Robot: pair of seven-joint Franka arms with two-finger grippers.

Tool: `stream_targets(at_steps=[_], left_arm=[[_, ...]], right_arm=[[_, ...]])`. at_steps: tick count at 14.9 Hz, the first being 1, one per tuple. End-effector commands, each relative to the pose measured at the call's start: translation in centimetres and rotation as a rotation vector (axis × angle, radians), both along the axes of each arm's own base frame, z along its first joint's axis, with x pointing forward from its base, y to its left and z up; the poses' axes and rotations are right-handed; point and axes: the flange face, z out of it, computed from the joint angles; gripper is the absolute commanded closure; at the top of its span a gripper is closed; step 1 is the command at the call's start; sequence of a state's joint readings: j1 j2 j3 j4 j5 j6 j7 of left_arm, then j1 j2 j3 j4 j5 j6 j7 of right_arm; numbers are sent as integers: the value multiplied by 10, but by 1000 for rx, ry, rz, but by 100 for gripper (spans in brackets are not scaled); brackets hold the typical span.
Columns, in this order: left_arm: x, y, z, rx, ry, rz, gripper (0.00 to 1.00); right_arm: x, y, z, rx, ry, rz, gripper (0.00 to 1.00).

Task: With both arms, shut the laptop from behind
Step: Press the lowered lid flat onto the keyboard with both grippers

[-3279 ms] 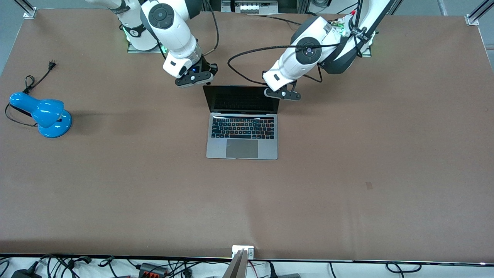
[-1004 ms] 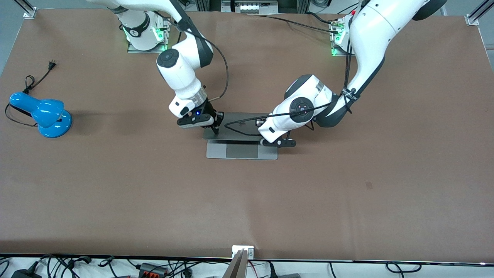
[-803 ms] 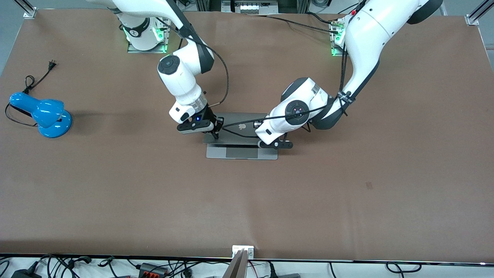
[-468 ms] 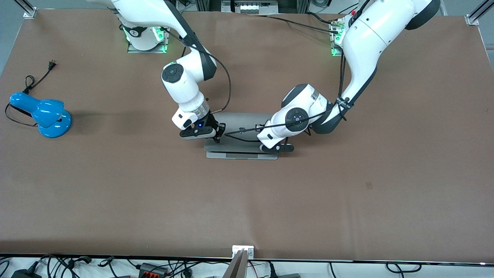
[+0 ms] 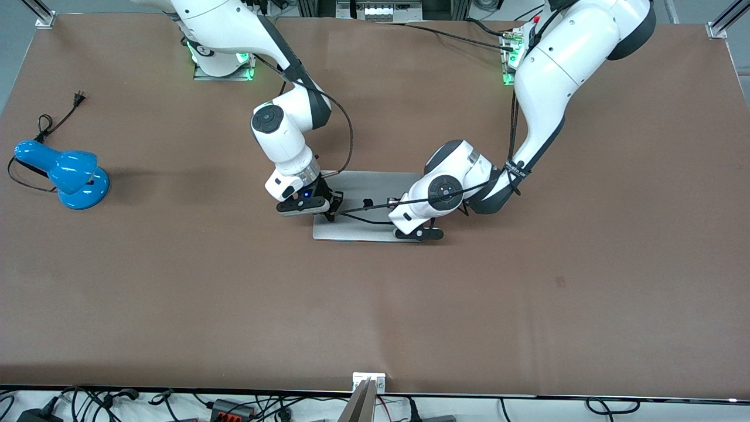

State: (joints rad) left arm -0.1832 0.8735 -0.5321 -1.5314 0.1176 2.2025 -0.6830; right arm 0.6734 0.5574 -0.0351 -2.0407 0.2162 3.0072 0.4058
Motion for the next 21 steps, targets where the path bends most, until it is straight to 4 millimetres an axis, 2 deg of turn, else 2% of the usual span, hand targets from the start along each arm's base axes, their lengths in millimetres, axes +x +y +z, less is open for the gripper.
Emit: stream_targets(at_steps=[1,6,10,13,15,19,21], left_arm=[[6,-6,-6,21,-25,-6,99],[7,-6,-18,33,-46,-3,99],[15,0,-7,35,-61,10,99],[21,8,10,42,-63,20,99],[23,14,29,62,-54,17,97],[33,41,69,103,-37,15,96],[30,45,85,125,-27,2,96]], right_arm=[[2,6,-9,3,-30,23,100],[-6,10,-30,-5,-33,33,100],[-10,14,-37,-3,-43,40,100],[-10,14,-37,-4,-43,42,100],[-9,14,-34,-2,-46,43,100],[-5,10,-26,-9,-27,42,100],[-4,11,-23,-18,1,44,100]])
